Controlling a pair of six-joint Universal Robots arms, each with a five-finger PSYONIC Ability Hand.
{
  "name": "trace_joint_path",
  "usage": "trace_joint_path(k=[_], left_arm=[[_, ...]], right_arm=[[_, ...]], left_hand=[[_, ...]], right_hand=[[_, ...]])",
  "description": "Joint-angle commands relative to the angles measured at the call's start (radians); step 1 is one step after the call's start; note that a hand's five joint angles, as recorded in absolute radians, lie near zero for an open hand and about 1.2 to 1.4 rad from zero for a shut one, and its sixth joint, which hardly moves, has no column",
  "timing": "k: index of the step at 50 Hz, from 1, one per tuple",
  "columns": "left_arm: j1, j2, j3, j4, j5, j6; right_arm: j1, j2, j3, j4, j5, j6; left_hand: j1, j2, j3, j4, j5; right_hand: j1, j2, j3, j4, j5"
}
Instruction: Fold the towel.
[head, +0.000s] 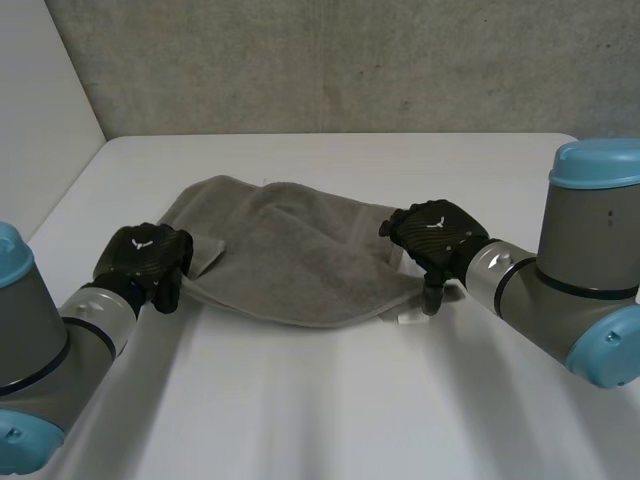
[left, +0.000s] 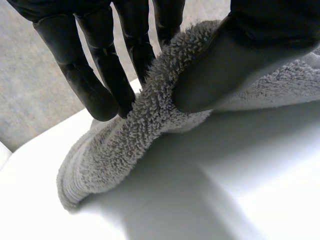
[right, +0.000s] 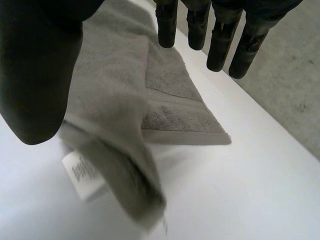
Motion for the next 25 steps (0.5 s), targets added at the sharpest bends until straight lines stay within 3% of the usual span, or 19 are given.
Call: trace_joint_path(k=[1,18,25], left_arm=[[0.005,0.019,-0.003,0.002,0.0,-0.001],[0.054,0.019,0.0,0.003,0.0,-0.003],[0.086,0.04,0.011,-0.001,0.011,-0.008]], right_arm=[[-0.02,-0.001,0.036,-0.006,0.003,0.127],[-0.092,0.075,0.044,-0.009,-0.006,0.144],[-0.096,0.155,-0.001,-0.003,-0.005,0.228]], left_hand=[[-0.023,-0.082,-0.143,-0.12,-0.249],[-0.023,-0.082,-0.143,-0.12,-0.249],[-0.023,-0.082,-0.143,-0.12,-0.249]], right_hand=[[-0.056,-0.064,-0.067,-0.071,-0.056],[-0.056,-0.064,-0.067,-0.071,-0.056],[0.01,0.002,-0.001,-0.005,0.01]])
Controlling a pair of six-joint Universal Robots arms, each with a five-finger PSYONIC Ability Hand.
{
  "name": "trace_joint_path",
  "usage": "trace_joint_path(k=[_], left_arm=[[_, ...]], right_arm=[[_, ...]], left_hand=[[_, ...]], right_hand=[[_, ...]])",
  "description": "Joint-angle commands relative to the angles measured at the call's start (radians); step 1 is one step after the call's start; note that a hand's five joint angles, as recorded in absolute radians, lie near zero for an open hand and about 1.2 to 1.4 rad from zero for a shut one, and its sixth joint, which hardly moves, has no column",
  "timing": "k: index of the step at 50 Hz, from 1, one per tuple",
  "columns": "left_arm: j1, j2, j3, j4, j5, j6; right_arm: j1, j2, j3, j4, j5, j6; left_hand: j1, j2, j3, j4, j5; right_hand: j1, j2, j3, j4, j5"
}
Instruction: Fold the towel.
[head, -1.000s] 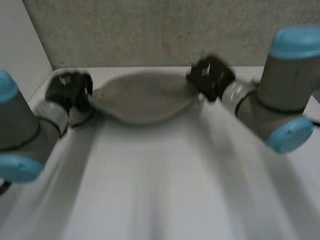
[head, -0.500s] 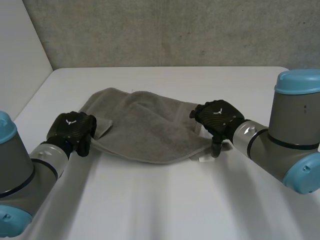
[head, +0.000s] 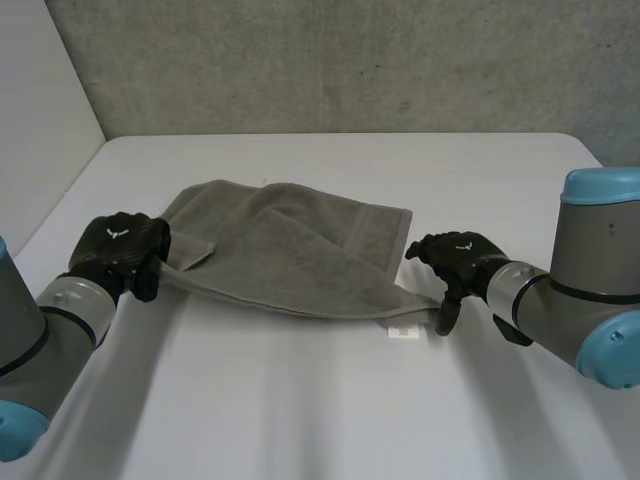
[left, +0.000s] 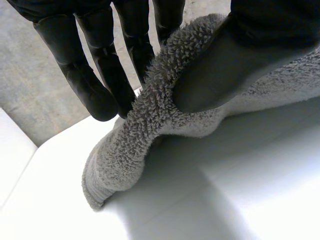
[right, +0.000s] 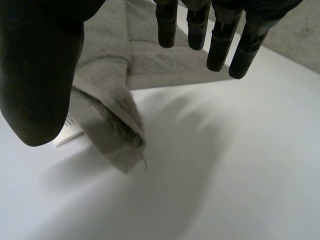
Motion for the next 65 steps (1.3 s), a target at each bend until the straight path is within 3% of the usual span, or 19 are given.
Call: trace_joint_path(k=[1,12,22,55,58,60,61,62,65], left_arm=[[0.02,0.019,0.008,-0.003,0.01,-0.004],[0.028,0.051,0.021,-0.003,0.027,-0.017],[0.05,0.053,0.013,-0.003,0.027,-0.017],[0.068,0.128,0.002,-0.01,0.027,-0.023],[0.068,0.129,0.001,-0.01,0.027,-0.033],[0.07,0.129,-0.005,-0.01,0.029,-0.042],[0.07,0.129,-0.005,-0.01,0.029,-0.042],[0.07,0.129,-0.01,-0.01,0.03,-0.043],[0.07,0.128,-0.021,-0.01,0.032,-0.043]], right_arm=[[-0.001,0.063,-0.037,0.005,0.001,0.071],[0.011,0.099,-0.092,0.009,-0.013,0.213],[0.011,0.105,-0.117,0.031,-0.146,0.363],[0.02,0.106,-0.131,0.157,-0.206,0.45],[0.023,0.106,-0.128,0.154,-0.206,0.46],[0.025,0.103,-0.126,0.146,-0.202,0.51],[0.025,0.103,-0.126,0.146,-0.202,0.51],[0.023,0.096,-0.123,0.14,-0.199,0.537],[0.013,0.062,-0.114,0.118,-0.194,0.547]], left_hand=[[-0.023,-0.082,-0.143,-0.12,-0.249],[-0.023,-0.082,-0.143,-0.12,-0.249],[-0.023,-0.082,-0.143,-0.12,-0.249],[-0.023,-0.082,-0.143,-0.12,-0.249],[-0.023,-0.082,-0.143,-0.12,-0.249],[-0.023,-0.082,-0.143,-0.12,-0.249],[-0.023,-0.082,-0.143,-0.12,-0.249],[-0.023,-0.082,-0.143,-0.12,-0.249],[-0.023,-0.082,-0.143,-0.12,-0.249]], right_hand=[[0.011,0.002,0.0,-0.005,0.01],[0.269,0.26,0.258,0.254,0.269],[0.281,0.272,0.27,0.265,0.281],[0.266,0.257,0.255,0.251,0.266],[0.475,0.466,0.463,0.459,0.474],[0.989,0.979,0.977,0.973,0.988],[0.992,0.982,0.98,0.976,0.991],[1.165,1.156,1.153,1.149,1.164],[1.167,1.158,1.155,1.151,1.166]])
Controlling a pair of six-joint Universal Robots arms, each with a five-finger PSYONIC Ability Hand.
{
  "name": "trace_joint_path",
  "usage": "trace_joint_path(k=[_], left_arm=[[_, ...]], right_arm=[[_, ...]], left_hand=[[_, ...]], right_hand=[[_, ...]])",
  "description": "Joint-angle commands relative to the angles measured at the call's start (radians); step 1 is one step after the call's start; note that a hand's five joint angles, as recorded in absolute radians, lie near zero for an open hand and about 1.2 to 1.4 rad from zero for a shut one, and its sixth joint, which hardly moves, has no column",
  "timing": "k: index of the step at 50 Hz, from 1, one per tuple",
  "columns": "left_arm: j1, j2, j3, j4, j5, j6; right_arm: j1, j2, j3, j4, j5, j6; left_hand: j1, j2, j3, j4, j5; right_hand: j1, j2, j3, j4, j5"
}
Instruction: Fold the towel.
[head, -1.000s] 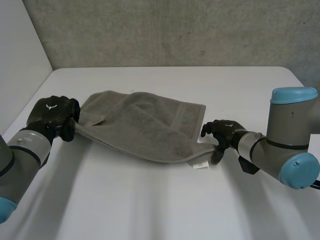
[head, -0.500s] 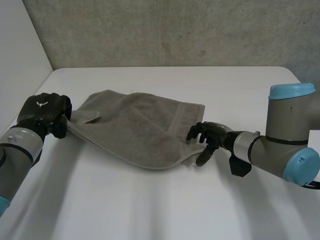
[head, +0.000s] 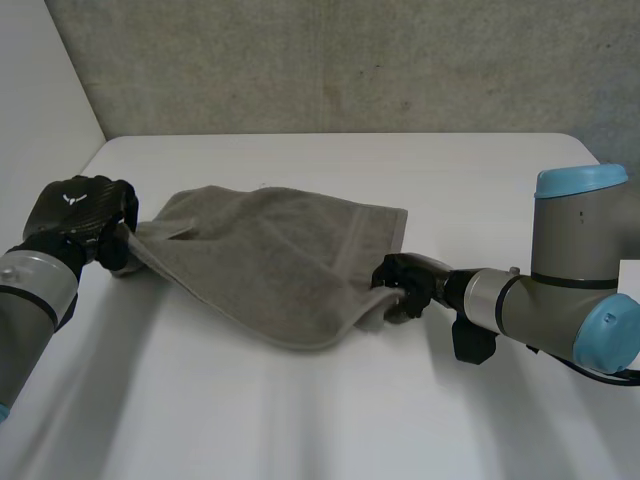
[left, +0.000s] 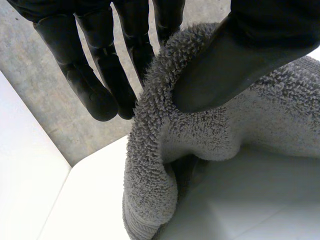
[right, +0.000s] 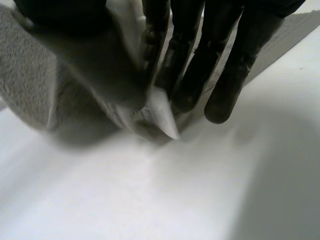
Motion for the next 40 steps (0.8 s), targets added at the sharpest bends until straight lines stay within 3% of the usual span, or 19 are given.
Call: trace_joint_path(k=[1,4,7,8,9,11,12,14,15,17,20,22,31,32,33,35,36,37,40], left_arm=[[0.001,-0.002,-0.017,0.0,0.004,-0.008],[-0.001,-0.002,-0.037,0.002,0.01,-0.008],[-0.001,-0.004,-0.062,0.005,0.025,-0.009],[-0.005,-0.005,-0.074,0.006,0.036,-0.009],[-0.005,-0.005,-0.074,0.006,0.036,-0.009],[-0.014,-0.014,-0.094,0.006,0.063,-0.009],[-0.014,-0.014,-0.094,0.006,0.064,-0.009],[-0.019,-0.016,-0.109,0.006,0.091,-0.012],[-0.019,-0.016,-0.109,0.006,0.091,-0.012],[-0.025,-0.014,-0.114,0.006,0.117,-0.012],[-0.033,-0.014,-0.114,0.006,0.126,-0.012],[-0.042,-0.011,-0.114,0.006,0.136,-0.011],[-0.04,-0.005,-0.12,0.005,0.14,-0.008],[-0.04,-0.008,-0.125,0.005,0.142,-0.008],[-0.04,-0.008,-0.125,0.005,0.142,-0.008],[-0.04,-0.013,-0.139,0.005,0.142,-0.008],[-0.04,-0.013,-0.139,0.005,0.142,-0.008],[-0.04,-0.016,-0.142,0.006,0.142,-0.008],[-0.042,-0.017,-0.143,0.006,0.142,-0.005]], right_arm=[[-0.011,-0.041,0.013,-0.032,0.011,0.059],[-0.015,-0.088,0.016,-0.046,0.023,0.029],[-0.026,-0.13,0.021,-0.037,0.025,-0.102],[-0.032,-0.151,0.033,-0.032,0.032,-0.208],[-0.032,-0.151,0.033,-0.032,0.032,-0.209],[-0.047,-0.197,0.086,-0.023,0.082,-0.425],[-0.047,-0.197,0.087,-0.023,0.083,-0.426],[-0.057,-0.232,0.122,-0.024,0.177,-0.548],[-0.057,-0.232,0.122,-0.024,0.178,-0.548],[-0.055,-0.239,0.146,-0.038,0.26,-0.582],[-0.058,-0.239,0.151,-0.044,0.282,-0.585],[-0.063,-0.243,0.174,-0.07,0.273,-0.59],[-0.064,-0.263,0.208,-0.13,0.255,-0.659],[-0.061,-0.263,0.218,-0.133,0.252,-0.663],[-0.061,-0.263,0.218,-0.133,0.252,-0.663],[-0.063,-0.272,0.25,-0.147,0.249,-0.666],[-0.063,-0.272,0.251,-0.147,0.248,-0.666],[-0.063,-0.294,0.263,-0.153,0.238,-0.668],[-0.064,-0.335,0.289,-0.156,0.2,-0.668]], left_hand=[[-0.023,-0.082,-0.144,-0.12,-0.249],[-0.023,-0.082,-0.144,-0.12,-0.249],[-0.023,-0.082,-0.144,-0.12,-0.249],[-0.023,-0.082,-0.144,-0.12,-0.249],[-0.023,-0.082,-0.144,-0.12,-0.249],[-0.023,-0.082,-0.144,-0.12,-0.249],[-0.023,-0.082,-0.144,-0.12,-0.249],[-0.066,-0.125,-0.187,-0.163,-0.292],[-0.067,-0.125,-0.187,-0.163,-0.293],[-0.254,-0.312,-0.374,-0.35,-0.479],[-0.369,-0.428,-0.49,-0.466,-0.595],[-0.585,-0.644,-0.706,-0.682,-0.811],[-0.672,-0.73,-0.792,-0.768,-0.897],[-0.672,-0.73,-0.792,-0.768,-0.897],[-0.672,-0.73,-0.792,-0.768,-0.897],[-0.672,-0.73,-0.792,-0.768,-0.897],[-0.672,-0.73,-0.792,-0.768,-0.897],[-0.672,-0.73,-0.792,-0.768,-0.897],[-0.73,-0.788,-0.85,-0.826,-0.956]], right_hand=[[0.15,0.137,0.161,0.161,0.149],[0.15,0.137,0.161,0.161,0.149],[0.15,0.137,0.161,0.161,0.149],[0.15,0.137,0.161,0.161,0.149],[0.15,0.137,0.161,0.161,0.149],[0.15,0.137,0.161,0.161,0.149],[0.15,0.137,0.161,0.161,0.149],[0.15,0.137,0.161,0.161,0.149],[0.15,0.137,0.161,0.161,0.149],[0.15,0.137,0.161,0.161,0.149],[0.15,0.137,0.161,0.161,0.149],[0.15,0.137,0.161,0.161,0.149],[0.125,0.112,0.136,0.136,0.124],[-0.239,-0.252,-0.228,-0.227,-0.24],[-0.242,-0.256,-0.231,-0.231,-0.243],[-0.759,-0.773,-0.748,-0.748,-0.76],[-0.762,-0.775,-0.751,-0.751,-0.763],[-0.936,-0.95,-0.925,-0.925,-0.938],[-0.953,-0.966,-0.942,-0.941,-0.954]])
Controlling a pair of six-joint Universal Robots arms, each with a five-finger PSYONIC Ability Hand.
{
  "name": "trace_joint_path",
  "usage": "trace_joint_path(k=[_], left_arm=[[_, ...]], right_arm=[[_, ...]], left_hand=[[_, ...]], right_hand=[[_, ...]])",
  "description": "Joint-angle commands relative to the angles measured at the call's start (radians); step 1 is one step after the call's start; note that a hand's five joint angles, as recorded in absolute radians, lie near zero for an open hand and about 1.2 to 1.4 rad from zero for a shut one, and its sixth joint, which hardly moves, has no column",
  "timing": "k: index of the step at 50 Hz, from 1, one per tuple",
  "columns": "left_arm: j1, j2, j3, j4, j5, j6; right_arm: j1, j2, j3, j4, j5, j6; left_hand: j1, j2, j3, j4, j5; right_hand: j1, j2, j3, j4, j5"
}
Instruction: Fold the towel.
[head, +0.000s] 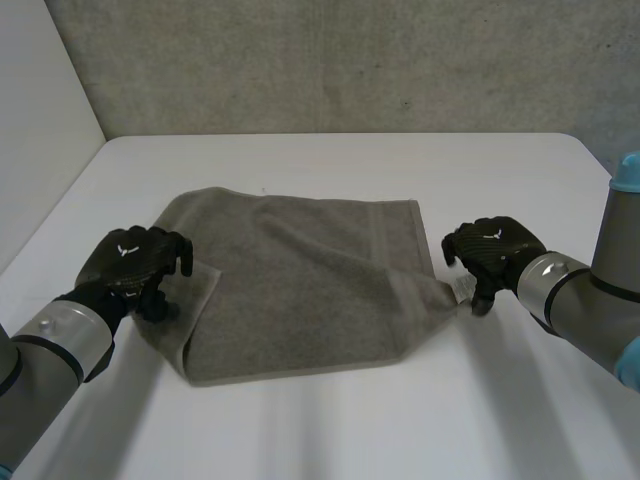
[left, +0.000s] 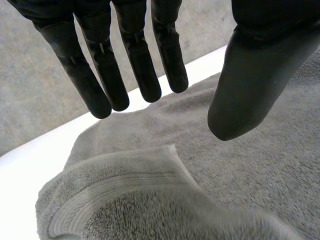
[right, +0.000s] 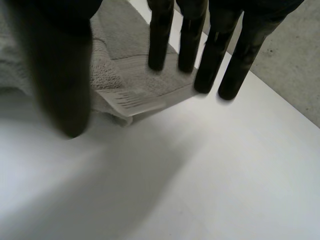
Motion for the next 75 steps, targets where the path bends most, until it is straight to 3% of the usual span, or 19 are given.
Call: trace_joint_path(k=[1,3,10,19,27,33,39,41,44,46,60,68,75], left_arm=[[-0.001,-0.008,-0.013,0.001,0.0,0.003],[-0.001,-0.006,-0.005,0.003,0.0,0.009],[0.002,-0.014,0.053,0.003,0.012,0.023],[0.02,-0.14,0.163,-0.048,0.13,0.148],[0.011,-0.245,0.24,-0.108,0.126,0.184],[0.0,-0.279,0.271,-0.109,0.123,0.181],[-0.003,-0.298,0.298,-0.108,0.124,0.181],[-0.003,-0.305,0.309,-0.106,0.124,0.184],[-0.004,-0.328,0.338,-0.106,0.123,0.187],[-0.007,-0.37,0.384,-0.111,0.121,0.185],[-0.049,-0.583,0.624,-0.189,0.032,0.192],[-0.066,-0.684,0.783,-0.352,-0.014,0.193],[-0.066,-0.68,0.837,-0.462,-0.018,0.195]], right_arm=[[-0.001,-0.064,0.056,-0.013,-0.051,-0.006],[0.0,-0.087,0.092,-0.019,-0.104,-0.025],[-0.003,-0.127,0.2,-0.047,-0.132,-0.146],[0.002,-0.194,0.387,-0.2,-0.14,-0.24],[0.011,-0.165,0.45,-0.391,-0.129,-0.256],[0.0,-0.131,0.45,-0.427,-0.13,-0.275],[0.006,-0.124,0.442,-0.453,-0.132,-0.264],[0.012,-0.118,0.439,-0.488,-0.13,-0.253],[0.014,-0.107,0.438,-0.501,-0.129,-0.249],[0.014,-0.096,0.435,-0.513,-0.127,-0.241],[0.003,-0.093,0.456,-0.51,-0.117,-0.23],[0.0,-0.094,0.464,-0.505,-0.117,-0.232],[-0.001,-0.096,0.462,-0.505,-0.118,-0.235]], left_hand=[[-0.173,-0.171,-0.17,-0.184,-0.336],[-0.266,-0.265,-0.264,-0.278,-0.43],[-0.539,-0.538,-0.537,-0.551,-0.703],[-0.54,-0.538,-0.537,-0.551,-0.703],[-0.54,-0.538,-0.537,-0.551,-0.703],[-0.54,-0.538,-0.537,-0.551,-0.703],[-0.537,-0.535,-0.534,-0.548,-0.701],[-0.537,-0.535,-0.534,-0.548,-0.701],[-0.528,-0.526,-0.525,-0.539,-0.692],[-0.519,-0.518,-0.517,-0.531,-0.683],[-0.463,-0.462,-0.461,-0.475,-0.627],[-0.449,-0.447,-0.446,-0.46,-0.612],[-0.229,-0.227,-0.227,-0.24,-0.393]], right_hand=[[-0.204,-0.192,-0.204,-0.206,-0.197],[-0.239,-0.227,-0.239,-0.241,-0.232],[-0.215,-0.204,-0.215,-0.218,-0.209],[-0.201,-0.189,-0.201,-0.203,-0.194],[-0.145,-0.133,-0.145,-0.147,-0.138],[-0.077,-0.066,-0.077,-0.08,-0.071],[0.158,0.169,0.158,0.155,0.164],[0.435,0.446,0.435,0.432,0.441],[0.613,0.624,0.613,0.61,0.619],[0.899,0.91,0.899,0.896,0.905],[0.899,0.911,0.899,0.897,0.906],[0.899,0.911,0.899,0.897,0.906],[0.899,0.911,0.899,0.897,0.906]])
